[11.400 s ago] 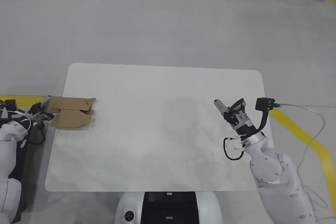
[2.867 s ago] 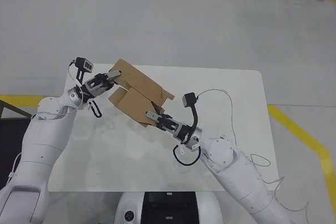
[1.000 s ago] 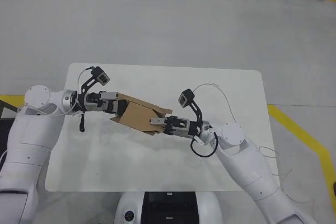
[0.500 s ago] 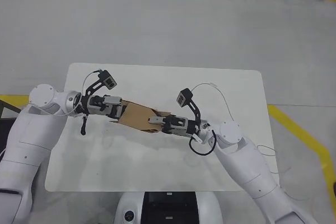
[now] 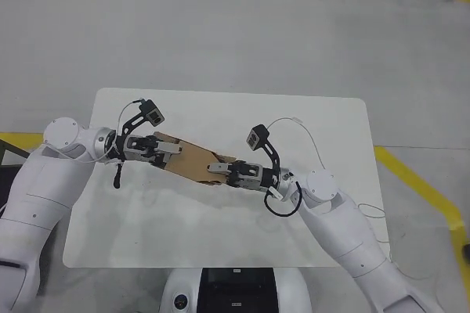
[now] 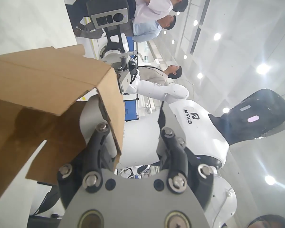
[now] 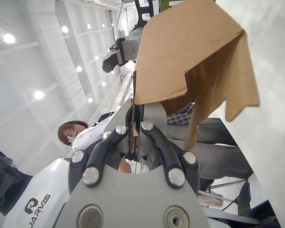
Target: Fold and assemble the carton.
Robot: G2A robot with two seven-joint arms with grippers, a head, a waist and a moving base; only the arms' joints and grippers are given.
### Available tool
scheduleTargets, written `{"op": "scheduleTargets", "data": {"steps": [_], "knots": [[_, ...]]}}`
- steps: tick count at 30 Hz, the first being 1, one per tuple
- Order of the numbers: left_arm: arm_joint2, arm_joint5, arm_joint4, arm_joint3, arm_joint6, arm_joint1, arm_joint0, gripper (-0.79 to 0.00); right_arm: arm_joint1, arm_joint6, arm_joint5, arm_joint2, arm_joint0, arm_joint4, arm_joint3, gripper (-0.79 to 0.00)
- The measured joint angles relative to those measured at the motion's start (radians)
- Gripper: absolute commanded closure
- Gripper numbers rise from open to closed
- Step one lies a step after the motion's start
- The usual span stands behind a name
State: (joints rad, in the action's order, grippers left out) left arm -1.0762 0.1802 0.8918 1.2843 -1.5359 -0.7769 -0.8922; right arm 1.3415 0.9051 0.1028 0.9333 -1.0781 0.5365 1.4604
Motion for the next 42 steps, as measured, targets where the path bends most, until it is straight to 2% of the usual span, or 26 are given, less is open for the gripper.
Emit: {"op": "scheduleTargets", "data": {"steps": [5, 7, 8, 9, 10, 22, 35, 42], "knots": [[0.025, 0.017, -0.004, -0.014, 0.0, 0.003, 0.017, 0.0, 0.002, -0.004, -0.002, -0.002, 0.004, 0.004, 0.0, -0.022], [0.031, 0.02, -0.001, -0.017, 0.0, 0.004, 0.022, 0.0, 0.002, -0.005, -0.002, -0.003, 0.006, 0.006, -0.002, -0.154], [0.034, 0.023, -0.002, -0.019, 0.0, 0.005, 0.025, 0.0, 0.003, -0.006, -0.002, -0.004, 0.007, 0.007, -0.002, -0.286], [0.036, 0.025, -0.003, -0.021, 0.0, 0.006, 0.028, 0.0, 0.003, -0.007, -0.002, -0.004, 0.008, 0.007, -0.002, -0.582], [0.038, 0.027, -0.005, -0.023, 0.0, 0.007, 0.03, 0.0, 0.003, -0.008, -0.001, -0.004, 0.008, 0.007, -0.002, -0.785], [0.01, 0.025, 0.065, -0.111, 0.034, -0.005, 0.049, 0.0, -0.01, -0.024, 0.069, 0.057, -0.057, 0.018, 0.059, -0.785], [0.015, 0.009, 0.032, -0.127, 0.027, -0.025, 0.047, 0.0, -0.012, -0.031, 0.241, 0.091, -0.101, 0.053, 0.11, -0.785], [0.022, -0.019, 0.029, -0.111, 0.0, -0.035, 0.041, 0.0, -0.003, -0.031, 0.249, 0.072, -0.074, 0.092, 0.064, -0.785]]}}
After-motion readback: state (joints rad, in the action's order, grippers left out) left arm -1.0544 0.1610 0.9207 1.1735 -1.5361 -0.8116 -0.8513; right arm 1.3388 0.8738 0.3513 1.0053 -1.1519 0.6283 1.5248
